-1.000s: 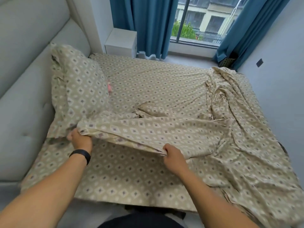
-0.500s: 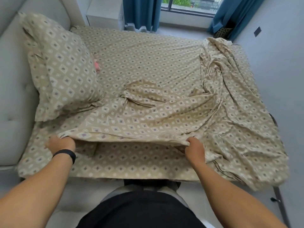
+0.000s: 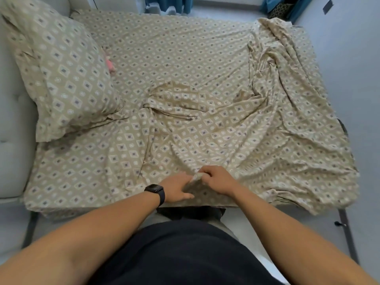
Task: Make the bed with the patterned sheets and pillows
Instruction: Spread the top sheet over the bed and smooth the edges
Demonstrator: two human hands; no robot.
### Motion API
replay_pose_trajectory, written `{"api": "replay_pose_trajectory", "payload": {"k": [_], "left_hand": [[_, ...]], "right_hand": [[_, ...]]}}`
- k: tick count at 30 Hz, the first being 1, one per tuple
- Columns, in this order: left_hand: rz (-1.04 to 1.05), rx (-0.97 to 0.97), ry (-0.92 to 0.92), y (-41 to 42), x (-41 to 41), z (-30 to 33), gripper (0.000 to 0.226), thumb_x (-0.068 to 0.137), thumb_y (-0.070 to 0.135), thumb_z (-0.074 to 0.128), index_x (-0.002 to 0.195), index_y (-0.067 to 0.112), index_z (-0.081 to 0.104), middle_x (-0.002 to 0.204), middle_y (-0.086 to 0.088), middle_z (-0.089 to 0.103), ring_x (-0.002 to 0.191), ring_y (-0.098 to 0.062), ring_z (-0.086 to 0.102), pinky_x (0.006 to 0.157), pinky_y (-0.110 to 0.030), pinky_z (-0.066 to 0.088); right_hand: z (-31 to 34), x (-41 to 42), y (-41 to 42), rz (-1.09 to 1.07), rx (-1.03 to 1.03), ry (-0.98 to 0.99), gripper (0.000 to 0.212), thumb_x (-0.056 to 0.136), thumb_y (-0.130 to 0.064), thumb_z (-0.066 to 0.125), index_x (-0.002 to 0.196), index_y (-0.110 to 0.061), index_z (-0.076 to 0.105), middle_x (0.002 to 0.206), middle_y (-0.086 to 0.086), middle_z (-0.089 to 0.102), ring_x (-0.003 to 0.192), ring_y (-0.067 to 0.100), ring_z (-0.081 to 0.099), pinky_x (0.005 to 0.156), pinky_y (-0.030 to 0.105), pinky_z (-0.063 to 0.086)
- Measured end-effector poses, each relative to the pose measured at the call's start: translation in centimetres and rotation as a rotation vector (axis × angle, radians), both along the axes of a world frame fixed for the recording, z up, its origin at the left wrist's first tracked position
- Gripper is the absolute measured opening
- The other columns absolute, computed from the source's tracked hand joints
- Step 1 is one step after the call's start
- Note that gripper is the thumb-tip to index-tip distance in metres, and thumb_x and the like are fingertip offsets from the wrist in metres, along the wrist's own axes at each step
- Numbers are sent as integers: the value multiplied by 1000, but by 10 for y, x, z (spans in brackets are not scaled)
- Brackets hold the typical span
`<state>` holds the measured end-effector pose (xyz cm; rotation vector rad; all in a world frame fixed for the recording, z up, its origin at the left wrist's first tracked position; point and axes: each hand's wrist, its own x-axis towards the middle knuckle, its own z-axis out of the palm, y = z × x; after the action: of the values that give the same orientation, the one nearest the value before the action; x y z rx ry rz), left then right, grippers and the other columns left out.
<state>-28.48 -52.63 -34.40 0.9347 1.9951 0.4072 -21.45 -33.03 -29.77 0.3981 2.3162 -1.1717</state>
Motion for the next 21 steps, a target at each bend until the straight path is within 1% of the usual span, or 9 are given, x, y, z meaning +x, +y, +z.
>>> {"api": "replay_pose_trajectory", "payload": {"k": [2, 4, 7, 9, 11, 14, 17, 19, 21], "left_hand": [[27, 15, 4, 12, 3, 1, 28, 101, 31, 51, 127, 22, 56, 119, -4, 64, 105, -28, 60, 82, -38, 47], [87, 13, -33, 11, 1, 0, 15, 102, 21, 44, 106, 14, 57, 96, -6, 63, 86, -28, 57, 67, -35, 37], [149, -18, -137, 3, -4, 2, 28, 105, 20, 39, 78, 10, 41, 72, -4, 42, 65, -20, 36, 60, -35, 23], [114, -76, -223, -3, -4, 2, 34, 105, 25, 39, 73, 12, 37, 69, -3, 36, 63, -19, 31, 60, -35, 23], [12, -203, -290, -6, 3, 2, 32, 99, 30, 43, 72, 14, 39, 68, -2, 39, 65, -21, 34, 63, -35, 27], [-66, -382, -339, -6, 17, -4, 21, 92, 32, 47, 78, 16, 49, 80, -4, 53, 71, -23, 44, 67, -34, 34], [-173, -511, -265, -9, 21, -6, 34, 97, 36, 46, 114, 13, 64, 119, -8, 61, 104, -29, 58, 90, -37, 45], [-249, -596, -209, -15, 19, -11, 43, 98, 38, 47, 131, 15, 60, 132, -8, 58, 117, -29, 56, 104, -41, 45], [-292, -643, -195, -20, 18, -12, 48, 98, 38, 48, 142, 19, 52, 145, -7, 52, 127, -28, 52, 108, -40, 43]], "right_hand": [[-2, -1, 3, 12, 8, 13, 22, 95, -22, 55, 103, -28, 75, 91, -18, 68, 84, -3, 59, 73, 16, 42], [-5, 0, 6, -2, 58, 55, 23, 95, -20, 55, 108, -27, 72, 98, -15, 69, 89, 3, 60, 78, 23, 46], [-19, 13, 14, 124, 330, 43, 21, 94, -18, 55, 113, -24, 63, 111, -5, 59, 97, 17, 58, 79, 37, 50], [-34, 32, 16, 279, 552, -60, 20, 93, -11, 53, 111, -18, 59, 111, 3, 53, 99, 27, 59, 71, 37, 47], [-46, 54, 11, 315, 647, -191, 19, 94, -5, 48, 109, -13, 57, 110, 8, 54, 102, 32, 59, 71, 38, 45], [-61, 82, 6, 260, 642, -355, 25, 97, -8, 46, 119, -12, 56, 119, 9, 57, 110, 32, 56, 82, 39, 47], [-68, 89, 1, 295, 416, -488, 27, 95, -12, 49, 120, -12, 59, 122, 11, 59, 111, 31, 59, 82, 35, 46], [-68, 85, -1, 320, 242, -503, 28, 96, -16, 50, 121, -13, 62, 125, 12, 61, 114, 31, 58, 86, 35, 45], [-68, 82, 0, 234, 151, -450, 37, 95, -18, 51, 130, -17, 62, 134, 11, 59, 122, 30, 55, 97, 36, 45]]}}
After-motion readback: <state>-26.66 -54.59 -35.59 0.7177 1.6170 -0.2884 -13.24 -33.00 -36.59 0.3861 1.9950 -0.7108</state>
